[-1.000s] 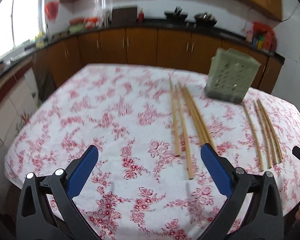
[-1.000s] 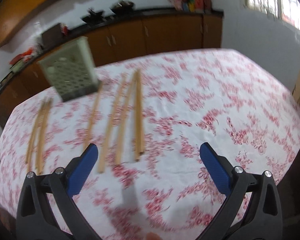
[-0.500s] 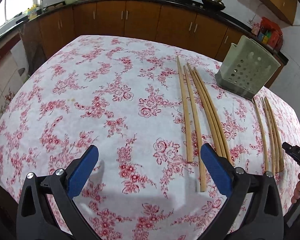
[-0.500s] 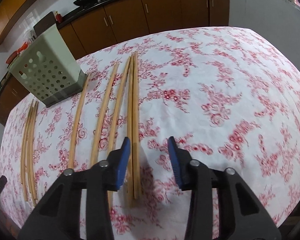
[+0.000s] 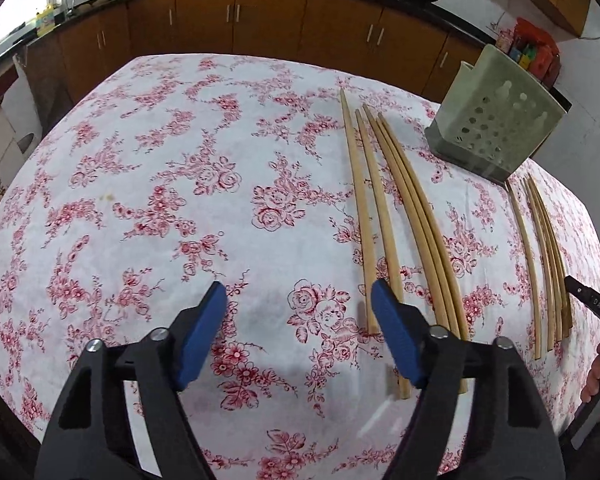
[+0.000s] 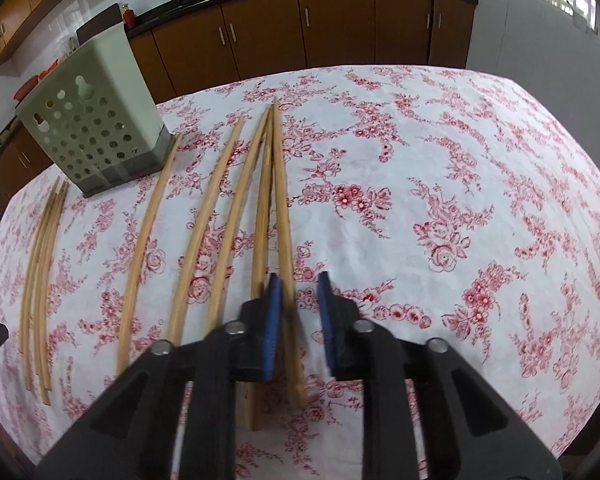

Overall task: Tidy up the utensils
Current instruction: 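Lower the left gripper and close it on a bamboo chopstick while the right gripper grasps another chopstick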

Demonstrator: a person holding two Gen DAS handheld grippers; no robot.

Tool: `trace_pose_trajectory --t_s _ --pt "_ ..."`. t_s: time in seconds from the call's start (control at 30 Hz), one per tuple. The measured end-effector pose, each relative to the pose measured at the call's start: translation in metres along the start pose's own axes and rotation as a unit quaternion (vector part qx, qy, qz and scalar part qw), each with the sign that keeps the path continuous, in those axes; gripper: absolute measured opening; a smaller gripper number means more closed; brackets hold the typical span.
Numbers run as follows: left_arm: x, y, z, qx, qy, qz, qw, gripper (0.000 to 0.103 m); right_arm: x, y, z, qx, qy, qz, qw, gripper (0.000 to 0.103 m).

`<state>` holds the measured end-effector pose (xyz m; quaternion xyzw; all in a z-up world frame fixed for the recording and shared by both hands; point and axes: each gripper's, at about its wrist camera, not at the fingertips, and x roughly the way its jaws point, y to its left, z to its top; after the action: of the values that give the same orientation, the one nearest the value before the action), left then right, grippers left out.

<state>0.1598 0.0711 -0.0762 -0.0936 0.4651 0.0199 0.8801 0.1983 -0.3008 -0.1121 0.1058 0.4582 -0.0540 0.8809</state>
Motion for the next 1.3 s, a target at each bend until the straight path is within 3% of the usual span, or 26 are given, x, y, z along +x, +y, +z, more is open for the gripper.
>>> trace_pose_trajectory --t_s 0.37,0.67,0.73,0.9,1.03,1.3 --pt "0.017 -0.02 0.01 0.051 0.015 -0.028 0.9982 0.046 0.0 -0.026 0.003 0.037 -0.006 -0.016 0.999 0.009" --pt "0.034 -0.043 0.027 0.1 0.014 -0.014 0.9948 0.02 0.0 -0.023 0.001 0.04 -0.008 -0.018 0.999 0.011" --pt "0.038 -0.046 0.03 0.11 0.008 -0.001 0.9939 0.009 0.001 -0.021 0.002 0.039 -0.009 -0.019 0.999 0.011" --pt "0.051 -0.028 0.054 0.08 -0.004 0.008 0.9968 0.008 0.01 -0.016 0.01 0.017 -0.012 -0.023 1.0 0.01" --pt "0.058 -0.017 0.065 0.076 -0.014 0.003 0.997 0.008 0.018 -0.025 0.021 0.034 -0.021 -0.015 0.999 0.009" --pt "0.046 -0.009 0.048 0.085 -0.031 -0.017 0.9957 0.008 0.014 -0.032 0.015 0.032 -0.031 0.003 0.999 0.014"
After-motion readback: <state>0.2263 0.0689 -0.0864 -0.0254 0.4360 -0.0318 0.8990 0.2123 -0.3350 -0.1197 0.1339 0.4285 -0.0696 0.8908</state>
